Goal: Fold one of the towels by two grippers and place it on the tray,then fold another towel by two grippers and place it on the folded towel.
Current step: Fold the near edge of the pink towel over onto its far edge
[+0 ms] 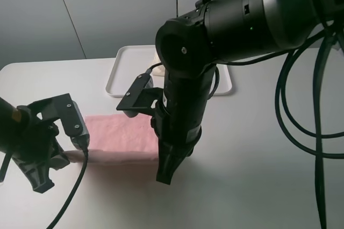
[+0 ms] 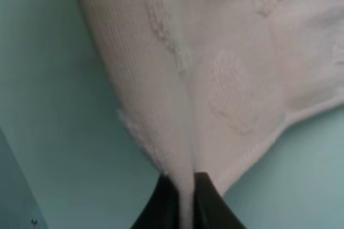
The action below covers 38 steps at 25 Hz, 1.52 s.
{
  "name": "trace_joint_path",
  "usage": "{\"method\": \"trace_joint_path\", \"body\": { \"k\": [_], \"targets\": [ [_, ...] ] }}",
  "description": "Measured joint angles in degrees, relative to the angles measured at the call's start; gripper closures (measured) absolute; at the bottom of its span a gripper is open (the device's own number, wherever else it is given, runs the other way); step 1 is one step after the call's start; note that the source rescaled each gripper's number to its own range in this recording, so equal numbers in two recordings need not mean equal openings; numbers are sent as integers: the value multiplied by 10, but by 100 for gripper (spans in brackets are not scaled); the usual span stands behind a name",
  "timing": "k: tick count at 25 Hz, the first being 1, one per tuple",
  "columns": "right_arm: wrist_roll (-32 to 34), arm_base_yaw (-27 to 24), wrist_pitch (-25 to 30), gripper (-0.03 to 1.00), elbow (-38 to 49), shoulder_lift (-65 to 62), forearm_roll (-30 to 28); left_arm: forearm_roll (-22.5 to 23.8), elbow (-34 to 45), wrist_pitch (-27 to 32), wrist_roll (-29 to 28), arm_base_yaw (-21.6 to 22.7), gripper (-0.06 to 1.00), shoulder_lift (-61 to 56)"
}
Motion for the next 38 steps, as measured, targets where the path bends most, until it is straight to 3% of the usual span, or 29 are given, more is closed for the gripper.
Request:
{"method": "trace_joint_path", "body": {
  "k": [4, 11, 20, 29, 38],
  "targets": [
    [35, 0, 17, 97, 0, 0, 0, -58, 0, -2, -12, 0, 94, -23],
    [125, -1, -43, 97, 0, -1, -41, -62, 0, -70, -111, 0, 94, -26],
    [268, -2, -102, 97, 1, -3, -183, -46, 0, -143, -196, 0, 94, -26],
    [342, -2, -130, 97, 1, 20, -259, 15, 0, -160, -231, 8, 94, -13],
    [446, -2, -189, 97, 1, 32, -340, 16, 0, -198, -239, 39, 66, 34]
  ]
}}
